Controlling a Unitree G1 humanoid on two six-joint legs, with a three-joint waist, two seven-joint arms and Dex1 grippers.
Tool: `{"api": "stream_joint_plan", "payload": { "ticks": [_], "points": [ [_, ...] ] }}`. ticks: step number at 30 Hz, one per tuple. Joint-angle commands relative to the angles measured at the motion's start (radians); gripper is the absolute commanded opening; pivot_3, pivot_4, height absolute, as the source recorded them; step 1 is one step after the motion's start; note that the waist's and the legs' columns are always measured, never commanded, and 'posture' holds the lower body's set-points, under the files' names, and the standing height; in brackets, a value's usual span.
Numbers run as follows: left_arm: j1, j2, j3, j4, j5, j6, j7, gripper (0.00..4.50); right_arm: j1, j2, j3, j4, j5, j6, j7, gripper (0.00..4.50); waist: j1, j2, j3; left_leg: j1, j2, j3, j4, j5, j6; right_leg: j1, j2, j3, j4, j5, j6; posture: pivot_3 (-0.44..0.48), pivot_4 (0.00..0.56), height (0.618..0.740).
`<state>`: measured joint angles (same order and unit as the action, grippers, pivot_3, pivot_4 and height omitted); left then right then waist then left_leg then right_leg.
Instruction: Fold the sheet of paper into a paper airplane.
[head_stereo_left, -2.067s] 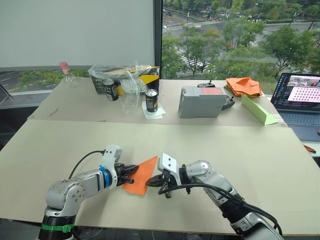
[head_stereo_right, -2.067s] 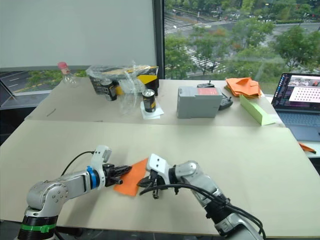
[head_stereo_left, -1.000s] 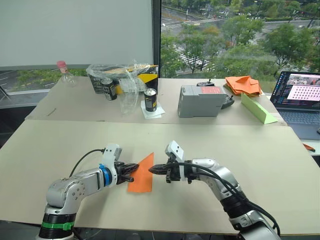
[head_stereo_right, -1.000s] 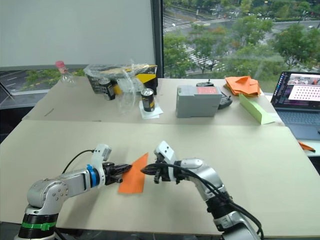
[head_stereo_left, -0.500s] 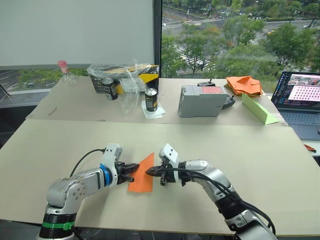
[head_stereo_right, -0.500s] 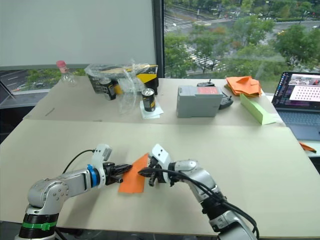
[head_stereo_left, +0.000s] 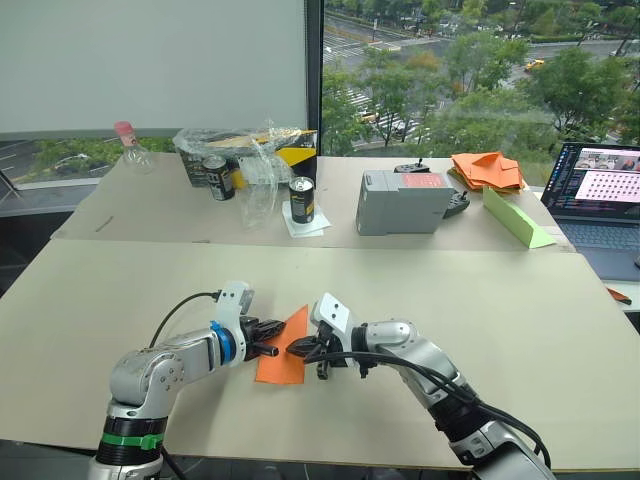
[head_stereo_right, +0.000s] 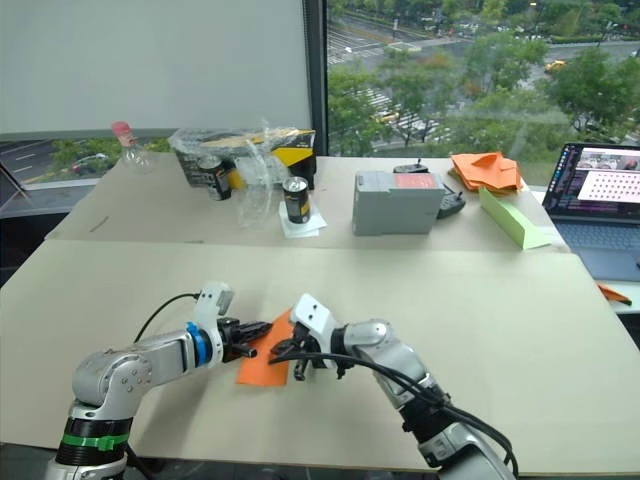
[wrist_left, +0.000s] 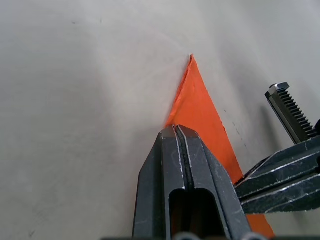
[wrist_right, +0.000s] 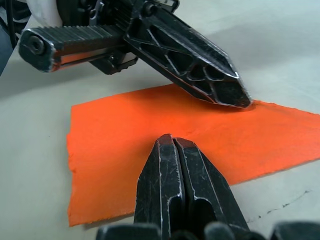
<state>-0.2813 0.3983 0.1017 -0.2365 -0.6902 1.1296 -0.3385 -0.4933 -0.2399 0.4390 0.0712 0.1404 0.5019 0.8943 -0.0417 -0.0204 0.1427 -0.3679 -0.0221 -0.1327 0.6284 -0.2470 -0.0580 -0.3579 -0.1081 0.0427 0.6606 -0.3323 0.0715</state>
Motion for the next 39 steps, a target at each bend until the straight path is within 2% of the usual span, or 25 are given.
{"api": "stream_joint_plan", "payload": {
  "ticks": [1, 10, 28, 39],
  "points": [
    [0.003, -0.007, -0.029, 0.045, 0.051, 0.003, 0.027, 0.0, 0.019, -0.007, 0.023, -0.008, -0.011, 0.004, 0.01, 0.02, 0.002, 0.0, 0.0, 0.0, 0.0, 0.0, 0.0, 0.0, 0.0, 0.0, 0.0, 0.0, 0.0, 0.0, 0.0, 0.0, 0.15, 0.74],
    [-0.037, -0.043, -0.08, 0.1, 0.106, -0.032, 0.033, 0.0, 0.024, -0.01, 0.027, -0.021, -0.008, 0.009, 0.004, 0.02, 0.005, 0.0, 0.0, 0.0, 0.0, 0.0, 0.001, 0.0, 0.0, 0.001, 0.0, -0.001, 0.0, 0.0, 0.0, 0.0, 0.15, 0.74],
    [-0.127, -0.107, -0.108, 0.213, 0.182, -0.087, 0.029, 0.0, 0.035, -0.01, 0.031, -0.043, -0.008, 0.019, -0.003, 0.02, 0.01, 0.0, 0.0, 0.001, 0.0, 0.0, 0.002, 0.0, 0.0, 0.003, 0.0, -0.001, 0.001, 0.0, 0.0, 0.0, 0.15, 0.74],
    [-0.114, -0.115, -0.112, 0.219, 0.196, -0.097, 0.026, 0.0, 0.036, -0.01, 0.035, -0.045, -0.007, 0.019, -0.002, 0.02, 0.007, 0.0, 0.0, 0.001, 0.0, 0.0, 0.003, 0.0, 0.0, 0.003, 0.0, -0.001, 0.001, 0.0, 0.0, 0.0, 0.15, 0.74]
  ]
}}
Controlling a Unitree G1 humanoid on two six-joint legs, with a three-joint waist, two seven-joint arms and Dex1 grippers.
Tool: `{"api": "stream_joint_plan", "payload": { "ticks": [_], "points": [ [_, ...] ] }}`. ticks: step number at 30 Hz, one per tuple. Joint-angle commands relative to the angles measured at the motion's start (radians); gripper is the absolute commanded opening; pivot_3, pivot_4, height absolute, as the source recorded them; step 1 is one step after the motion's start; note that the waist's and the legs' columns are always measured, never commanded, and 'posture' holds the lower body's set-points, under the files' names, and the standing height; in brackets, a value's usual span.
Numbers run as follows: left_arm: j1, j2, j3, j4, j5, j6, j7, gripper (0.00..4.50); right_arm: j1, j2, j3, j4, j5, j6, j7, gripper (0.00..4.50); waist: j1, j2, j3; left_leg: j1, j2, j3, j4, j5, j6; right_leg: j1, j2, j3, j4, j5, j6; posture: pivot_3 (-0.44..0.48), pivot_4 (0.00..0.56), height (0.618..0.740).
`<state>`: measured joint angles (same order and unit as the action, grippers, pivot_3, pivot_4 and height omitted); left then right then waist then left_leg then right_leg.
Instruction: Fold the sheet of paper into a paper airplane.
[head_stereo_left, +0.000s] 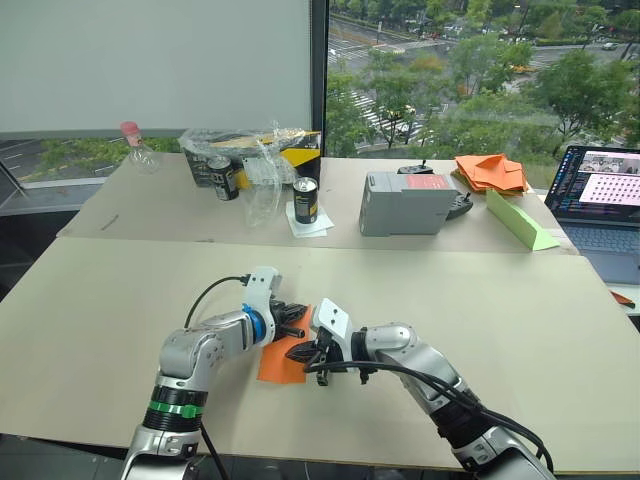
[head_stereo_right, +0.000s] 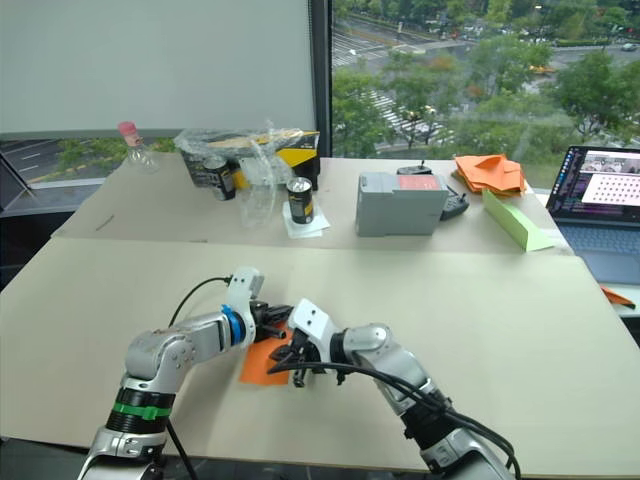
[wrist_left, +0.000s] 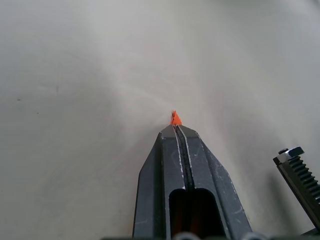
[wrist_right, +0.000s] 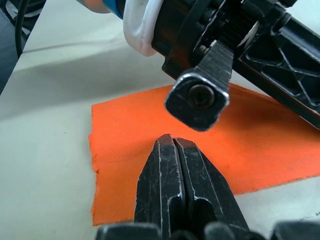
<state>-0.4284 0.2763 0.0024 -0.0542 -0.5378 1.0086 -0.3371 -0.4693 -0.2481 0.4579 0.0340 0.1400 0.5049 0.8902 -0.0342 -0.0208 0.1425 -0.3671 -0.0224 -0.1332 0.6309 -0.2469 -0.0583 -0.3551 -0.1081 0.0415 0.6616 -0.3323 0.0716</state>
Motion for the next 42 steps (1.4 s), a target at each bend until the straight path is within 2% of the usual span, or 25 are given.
{"api": "stream_joint_plan", "payload": {
  "ticks": [1, 12, 24, 42],
  "points": [
    [0.038, 0.01, -0.01, 0.031, 0.041, 0.027, 0.025, 0.0, 0.012, -0.002, 0.017, -0.008, -0.007, 0.016, 0.003, 0.02, -0.001, 0.0, 0.0, 0.0, 0.0, 0.0, 0.0, 0.0, 0.0, 0.0, 0.0, 0.0, 0.0, 0.0, 0.0, 0.0, 0.15, 0.74],
    [0.141, 0.067, 0.059, -0.11, 0.007, 0.104, 0.026, 0.0, 0.01, 0.0, 0.022, -0.002, -0.006, 0.011, 0.01, 0.02, -0.013, 0.0, 0.0, 0.0, 0.0, 0.0, -0.001, 0.0, 0.0, -0.001, 0.0, 0.0, 0.0, 0.0, 0.0, 0.0, 0.15, 0.74],
    [0.207, 0.112, 0.124, -0.185, -0.018, 0.148, 0.034, 0.0, 0.002, 0.003, 0.027, 0.009, -0.008, 0.006, 0.024, 0.02, -0.016, 0.0, 0.0, 0.001, 0.001, 0.0, -0.002, 0.0, 0.0, -0.001, 0.001, 0.001, 0.0, 0.0, 0.0, 0.0, 0.15, 0.74],
    [0.276, 0.111, 0.206, -0.313, -0.082, 0.235, 0.044, 0.0, -0.001, 0.005, 0.036, 0.023, -0.011, -0.008, 0.037, 0.02, -0.017, 0.0, 0.0, 0.002, 0.002, 0.001, -0.003, 0.0, 0.0, -0.001, 0.001, 0.001, -0.001, 0.0, 0.0, 0.0, 0.15, 0.74]
  ]
}}
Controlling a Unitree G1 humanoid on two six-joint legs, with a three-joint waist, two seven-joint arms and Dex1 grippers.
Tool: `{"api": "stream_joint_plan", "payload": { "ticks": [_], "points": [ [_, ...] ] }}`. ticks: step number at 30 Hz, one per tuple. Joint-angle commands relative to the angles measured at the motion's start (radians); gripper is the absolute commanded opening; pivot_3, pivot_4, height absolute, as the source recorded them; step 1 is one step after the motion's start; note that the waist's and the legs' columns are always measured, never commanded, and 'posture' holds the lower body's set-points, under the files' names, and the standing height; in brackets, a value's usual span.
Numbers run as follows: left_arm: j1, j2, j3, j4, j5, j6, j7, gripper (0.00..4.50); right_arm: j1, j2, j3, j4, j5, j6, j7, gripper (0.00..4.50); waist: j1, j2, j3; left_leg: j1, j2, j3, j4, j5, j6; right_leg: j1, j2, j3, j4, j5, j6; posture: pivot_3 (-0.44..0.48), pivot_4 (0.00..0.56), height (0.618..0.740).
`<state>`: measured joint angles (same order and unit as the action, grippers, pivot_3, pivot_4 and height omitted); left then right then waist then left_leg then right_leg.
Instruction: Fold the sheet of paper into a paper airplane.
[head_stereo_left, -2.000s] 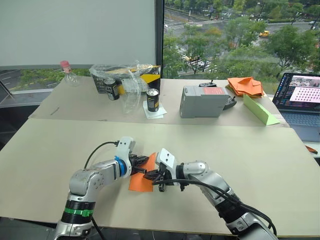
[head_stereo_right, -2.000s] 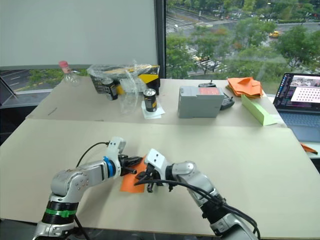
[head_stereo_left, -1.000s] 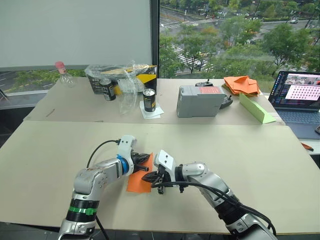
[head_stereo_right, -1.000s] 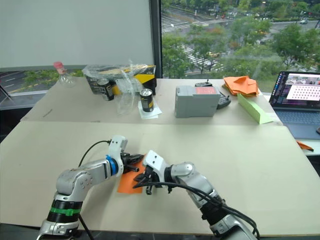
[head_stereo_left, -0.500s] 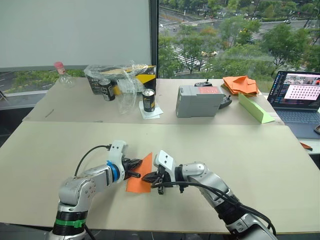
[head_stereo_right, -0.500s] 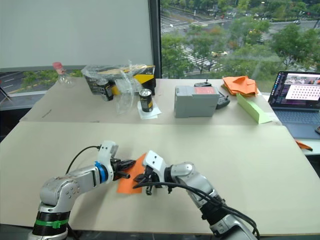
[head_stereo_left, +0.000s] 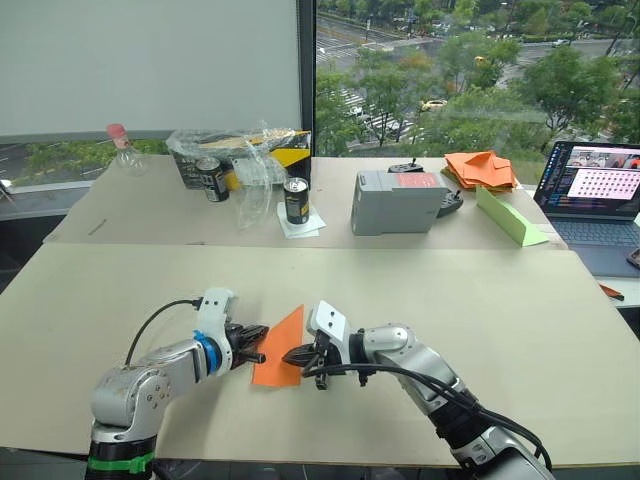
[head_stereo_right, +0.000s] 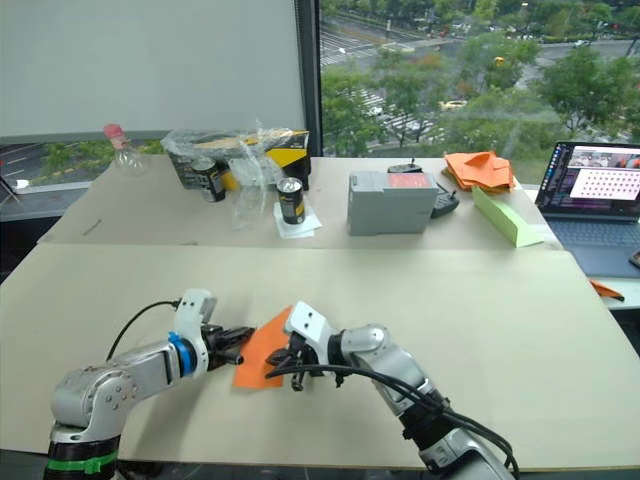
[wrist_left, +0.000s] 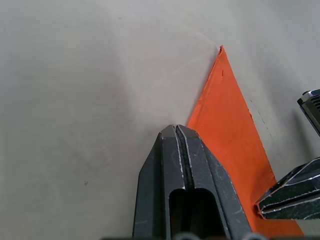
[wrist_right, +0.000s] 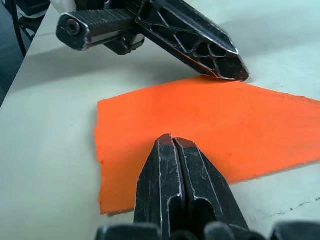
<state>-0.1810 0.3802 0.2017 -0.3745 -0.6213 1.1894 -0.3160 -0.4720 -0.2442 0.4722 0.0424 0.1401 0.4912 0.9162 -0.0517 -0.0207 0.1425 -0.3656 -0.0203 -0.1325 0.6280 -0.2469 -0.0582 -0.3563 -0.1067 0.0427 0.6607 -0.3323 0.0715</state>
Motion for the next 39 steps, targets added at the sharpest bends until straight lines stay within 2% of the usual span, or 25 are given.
{"api": "stream_joint_plan", "payload": {
  "ticks": [1, 13, 24, 30, 35, 39],
  "points": [
    [0.028, 0.004, 0.017, 0.003, -0.006, 0.06, 0.024, 0.0, 0.002, 0.001, 0.022, 0.016, -0.011, 0.004, 0.012, 0.02, 0.001, 0.0, 0.0, 0.0, 0.0, 0.0, 0.0, 0.0, 0.0, 0.0, 0.0, 0.0, 0.0, 0.0, 0.0, 0.0, 0.15, 0.74],
    [0.019, -0.015, 0.195, -0.04, -0.166, 0.132, 0.018, 0.0, -0.018, 0.019, -0.013, 0.021, 0.01, 0.003, 0.007, 0.02, 0.003, -0.001, 0.001, -0.003, 0.0, 0.0, 0.0, 0.0, 0.0, -0.004, 0.0, 0.0, 0.0, 0.0, 0.0, 0.0, 0.15, 0.74],
    [0.011, -0.018, 0.218, -0.036, -0.197, 0.143, 0.036, 0.0, -0.038, 0.029, -0.051, 0.02, 0.032, 0.011, 0.002, 0.02, 0.008, -0.003, 0.002, -0.01, 0.0, 0.0, 0.0, 0.001, -0.002, -0.011, 0.0, 0.001, 0.002, 0.0, 0.0, 0.0, 0.15, 0.74],
    [-0.016, 0.001, 0.244, -0.024, -0.255, 0.171, 0.014, 0.0, -0.037, 0.023, -0.067, -0.013, 0.045, 0.024, 0.0, 0.02, 0.007, -0.003, 0.002, -0.014, 0.0, 0.0, 0.001, 0.002, -0.004, -0.015, 0.0, 0.0, 0.003, 0.0, -0.001, 0.0, 0.15, 0.74],
    [-0.042, 0.026, 0.281, 0.014, -0.303, 0.202, 0.01, 1.41, -0.044, 0.027, -0.114, -0.075, 0.081, 0.059, -0.022, 0.0, 0.006, -0.003, 0.002, -0.014, 0.0, 0.0, 0.001, 0.003, -0.004, -0.015, 0.0, 0.0, 0.003, 0.0, -0.001, 0.0, 0.15, 0.74],
    [-0.062, 0.046, 0.295, 0.052, -0.338, 0.233, 0.0, 1.41, -0.058, 0.031, -0.181, -0.145, 0.131, 0.112, -0.052, 0.0, 0.006, -0.003, 0.002, -0.014, 0.0, -0.001, 0.001, 0.003, -0.004, -0.015, 0.0, 0.0, 0.003, 0.0, -0.001, 0.0, 0.15, 0.74]
  ]
}}
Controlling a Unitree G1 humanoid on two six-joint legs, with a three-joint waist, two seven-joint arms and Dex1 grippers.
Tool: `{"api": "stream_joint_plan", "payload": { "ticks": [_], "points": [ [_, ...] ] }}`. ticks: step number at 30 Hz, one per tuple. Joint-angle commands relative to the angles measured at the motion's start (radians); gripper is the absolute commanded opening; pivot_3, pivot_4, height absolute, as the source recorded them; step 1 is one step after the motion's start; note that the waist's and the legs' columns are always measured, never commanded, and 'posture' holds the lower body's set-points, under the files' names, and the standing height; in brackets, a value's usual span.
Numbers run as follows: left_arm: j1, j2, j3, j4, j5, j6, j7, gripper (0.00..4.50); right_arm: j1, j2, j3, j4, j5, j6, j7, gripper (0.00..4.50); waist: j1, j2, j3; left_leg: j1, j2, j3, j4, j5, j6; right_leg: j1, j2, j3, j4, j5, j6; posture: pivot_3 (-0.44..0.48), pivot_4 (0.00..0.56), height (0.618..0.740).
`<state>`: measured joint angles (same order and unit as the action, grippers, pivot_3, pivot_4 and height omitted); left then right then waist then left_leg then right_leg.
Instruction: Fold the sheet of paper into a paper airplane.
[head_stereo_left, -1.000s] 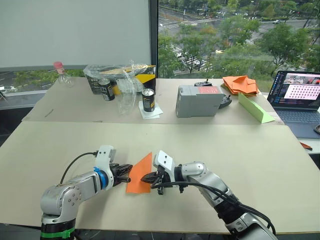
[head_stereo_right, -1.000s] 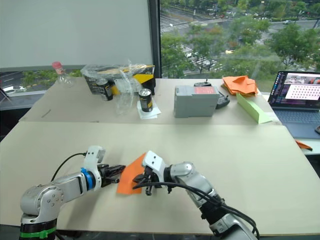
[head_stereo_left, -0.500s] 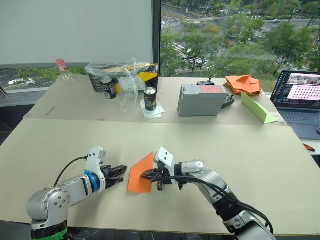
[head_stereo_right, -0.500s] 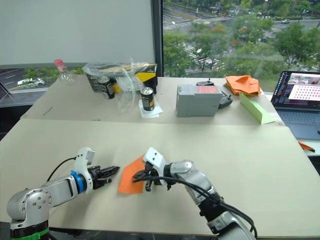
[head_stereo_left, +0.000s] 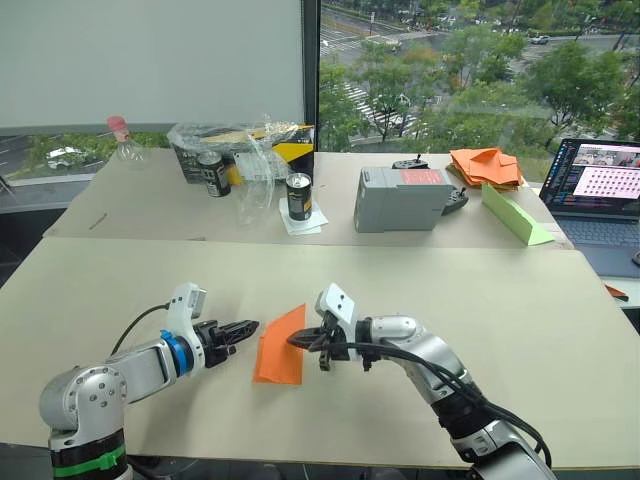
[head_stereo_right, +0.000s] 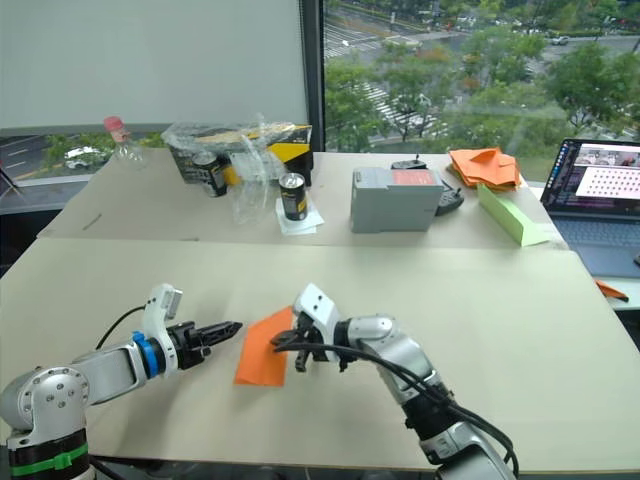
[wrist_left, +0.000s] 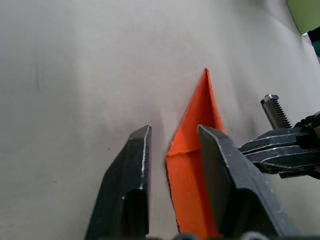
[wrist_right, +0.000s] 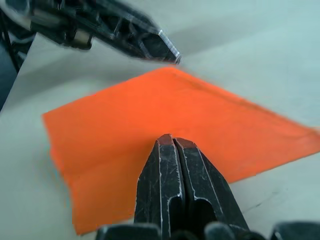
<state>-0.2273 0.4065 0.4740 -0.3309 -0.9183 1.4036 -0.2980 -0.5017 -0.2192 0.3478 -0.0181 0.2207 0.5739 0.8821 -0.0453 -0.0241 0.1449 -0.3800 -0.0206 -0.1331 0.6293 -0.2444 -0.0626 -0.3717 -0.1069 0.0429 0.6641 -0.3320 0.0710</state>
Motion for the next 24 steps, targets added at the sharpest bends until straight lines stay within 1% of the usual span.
{"api": "stream_joint_plan", "payload": {
  "ticks": [1, 7, 16, 24],
  "points": [
    [-0.018, 0.023, 0.022, 0.013, -0.046, 0.022, -0.02, 1.41, -0.03, 0.006, -0.064, -0.094, 0.057, 0.038, -0.023, 0.0, -0.001, 0.0, 0.0, 0.0, 0.0, 0.0, 0.0, 0.0, 0.0, 0.0, 0.0, 0.0, 0.0, 0.0, 0.0, 0.0, 0.15, 0.74],
    [-0.073, 0.048, 0.017, 0.105, -0.102, 0.077, -0.061, 1.41, -0.056, -0.028, -0.128, -0.168, 0.112, 0.109, -0.043, 0.0, 0.002, 0.0, 0.0, 0.0, 0.0, 0.0, 0.0, 0.0, 0.0, 0.0, 0.0, 0.0, 0.0, 0.0, 0.0, 0.0, 0.15, 0.74],
    [-0.179, 0.046, 0.012, 0.23, -0.159, 0.146, -0.097, 1.41, -0.022, -0.064, -0.125, -0.179, 0.114, 0.111, -0.069, 0.0, -0.002, 0.0, 0.0, -0.001, 0.0, 0.0, 0.001, 0.0, 0.0, -0.001, 0.0, 0.0, 0.001, 0.0, 0.0, 0.0, 0.15, 0.74],
    [-0.203, 0.058, -0.038, 0.285, -0.147, 0.159, -0.126, 1.41, -0.004, -0.07, -0.128, -0.201, 0.124, 0.121, -0.098, 0.0, -0.001, 0.0, 0.0, -0.001, 0.0, 0.0, 0.002, 0.0, -0.001, -0.001, 0.0, 0.0, 0.001, 0.0, 0.0, 0.0, 0.15, 0.74]
  ]
}}
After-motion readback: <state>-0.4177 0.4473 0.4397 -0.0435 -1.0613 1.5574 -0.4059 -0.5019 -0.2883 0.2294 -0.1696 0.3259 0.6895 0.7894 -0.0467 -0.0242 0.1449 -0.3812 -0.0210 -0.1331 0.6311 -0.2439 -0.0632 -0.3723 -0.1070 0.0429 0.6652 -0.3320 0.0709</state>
